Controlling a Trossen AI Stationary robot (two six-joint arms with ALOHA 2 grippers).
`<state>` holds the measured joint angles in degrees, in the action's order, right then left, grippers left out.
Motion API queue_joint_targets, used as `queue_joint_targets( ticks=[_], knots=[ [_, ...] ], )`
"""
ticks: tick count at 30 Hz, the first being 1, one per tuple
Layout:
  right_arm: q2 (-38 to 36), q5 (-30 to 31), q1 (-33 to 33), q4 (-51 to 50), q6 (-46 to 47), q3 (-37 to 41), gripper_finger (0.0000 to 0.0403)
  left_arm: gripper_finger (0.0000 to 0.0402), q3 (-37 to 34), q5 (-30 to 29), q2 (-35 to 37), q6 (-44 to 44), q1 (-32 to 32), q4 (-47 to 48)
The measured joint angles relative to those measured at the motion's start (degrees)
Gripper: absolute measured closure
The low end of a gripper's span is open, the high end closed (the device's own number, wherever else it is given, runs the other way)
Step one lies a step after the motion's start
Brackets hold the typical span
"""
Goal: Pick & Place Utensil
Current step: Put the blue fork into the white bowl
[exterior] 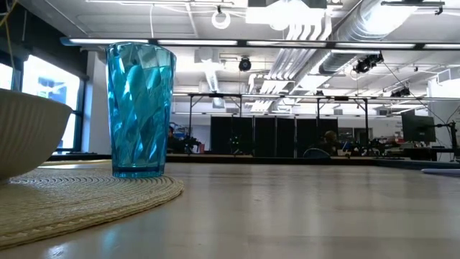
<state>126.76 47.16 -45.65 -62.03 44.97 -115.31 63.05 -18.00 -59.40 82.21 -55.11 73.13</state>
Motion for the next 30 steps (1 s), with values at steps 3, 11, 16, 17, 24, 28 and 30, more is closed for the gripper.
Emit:
queue_joint_targets(
  ticks=[3,11,16,17,24,28,30],
  knots=[
    [0.0,-0.2,0.2,0.4,0.0,0.0,0.0262,0.0401,-1.9,-2.0,3.9,0.1,0.0,-1.9],
    [0.0,-0.6,0.3,2.3,-0.3,0.0,0.0262,0.0401,-7.3,-0.6,14.5,3.7,0.0,-3.3],
    [0.0,-0.6,0.3,2.4,-0.4,0.0,0.0262,0.0401,-14.1,1.4,19.4,5.7,0.0,-8.9],
    [0.0,-0.6,0.3,2.4,-0.4,0.0,0.0262,0.0401,-15.6,1.8,20.2,5.7,0.0,-10.8],
    [0.0,-0.6,0.4,2.6,-1.5,0.0,0.0262,0.0401,-21.9,2.6,24.3,5.9,0.0,-14.4],
    [0.0,-0.6,0.4,3.0,-1.5,0.0,0.0262,0.0401,-24.0,2.1,26.2,6.9,0.0,-14.7],
    [0.0,-0.6,0.4,3.0,-1.5,0.0,0.0262,0.0401,-24.9,2.1,26.7,7.3,0.0,-14.7]
  ],
)
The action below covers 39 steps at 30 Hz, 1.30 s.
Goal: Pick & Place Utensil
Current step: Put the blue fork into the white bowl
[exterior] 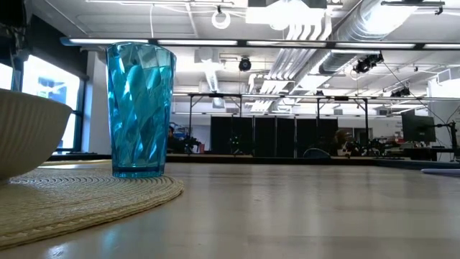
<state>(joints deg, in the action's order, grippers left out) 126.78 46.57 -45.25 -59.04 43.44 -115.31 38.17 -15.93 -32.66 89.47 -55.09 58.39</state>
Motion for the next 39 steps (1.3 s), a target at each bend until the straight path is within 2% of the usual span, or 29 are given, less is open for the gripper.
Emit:
queue_joint_targets(
  ticks=[11,18,27,39],
  knots=[
    [0.0,0.0,0.0,0.1,0.0,0.0,0.0262,0.0401,-3.9,0.3,0.4,0.9,0.0,-1.9],
    [0.0,0.0,0.0,0.1,0.0,0.0,0.0262,0.0400,-4.0,0.2,0.3,0.8,0.0,-1.7],
    [0.0,0.0,0.0,0.1,0.0,0.0,0.0262,0.0370,-4.1,0.0,0.3,-0.7,0.0,-0.6],
    [0.0,0.0,0.0,0.7,0.0,0.0,0.0262,0.0366,-4.1,-0.1,0.3,-0.2,0.0,0.3]
  ],
)
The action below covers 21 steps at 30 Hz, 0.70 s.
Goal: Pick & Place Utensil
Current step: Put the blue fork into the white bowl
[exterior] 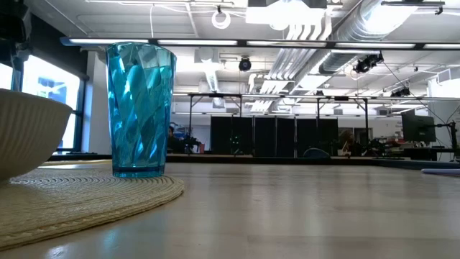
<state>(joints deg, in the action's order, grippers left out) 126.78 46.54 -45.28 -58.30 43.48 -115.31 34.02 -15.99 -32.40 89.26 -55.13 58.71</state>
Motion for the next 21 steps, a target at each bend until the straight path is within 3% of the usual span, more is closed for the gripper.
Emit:
queue_joint_targets(
  ticks=[13,21],
  knots=[
    [0.0,0.0,0.0,0.0,0.0,0.0,0.0262,0.0362,0.0,0.5,0.0,1.0,0.0,-0.1],
    [0.0,0.0,0.0,0.0,0.0,0.0,0.0262,0.0303,0.0,0.7,0.0,1.0,0.0,-0.1]
  ],
)
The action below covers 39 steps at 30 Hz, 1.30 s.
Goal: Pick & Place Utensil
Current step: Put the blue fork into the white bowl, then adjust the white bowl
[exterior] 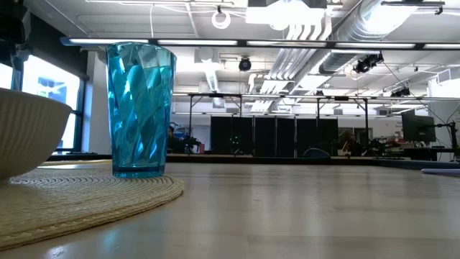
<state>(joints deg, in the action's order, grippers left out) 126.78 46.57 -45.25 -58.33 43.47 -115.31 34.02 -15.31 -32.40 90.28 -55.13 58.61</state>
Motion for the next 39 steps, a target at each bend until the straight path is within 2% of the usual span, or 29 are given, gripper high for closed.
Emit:
queue_joint_targets(
  ticks=[5,12,22,26,39],
  knots=[
    [0.0,0.0,0.0,0.0,0.0,0.0,0.0262,0.0282,0.0,0.8,0.0,-0.3,0.0,0.0],
    [0.0,0.0,0.0,0.0,0.0,0.0,0.0262,0.0277,0.3,3.0,0.0,-0.4,0.0,0.3],
    [0.0,0.0,0.0,-0.1,1.2,0.0,0.0262,0.0277,7.9,5.9,0.0,-0.4,0.0,2.5],
    [0.0,0.0,0.0,-0.1,1.2,0.0,0.0262,0.0277,9.9,5.8,-0.1,0.0,0.0,4.6],
    [0.0,0.0,0.0,-0.1,1.1,0.0,0.0262,0.0277,9.9,3.2,-0.1,-0.2,0.0,6.3]
  ],
)
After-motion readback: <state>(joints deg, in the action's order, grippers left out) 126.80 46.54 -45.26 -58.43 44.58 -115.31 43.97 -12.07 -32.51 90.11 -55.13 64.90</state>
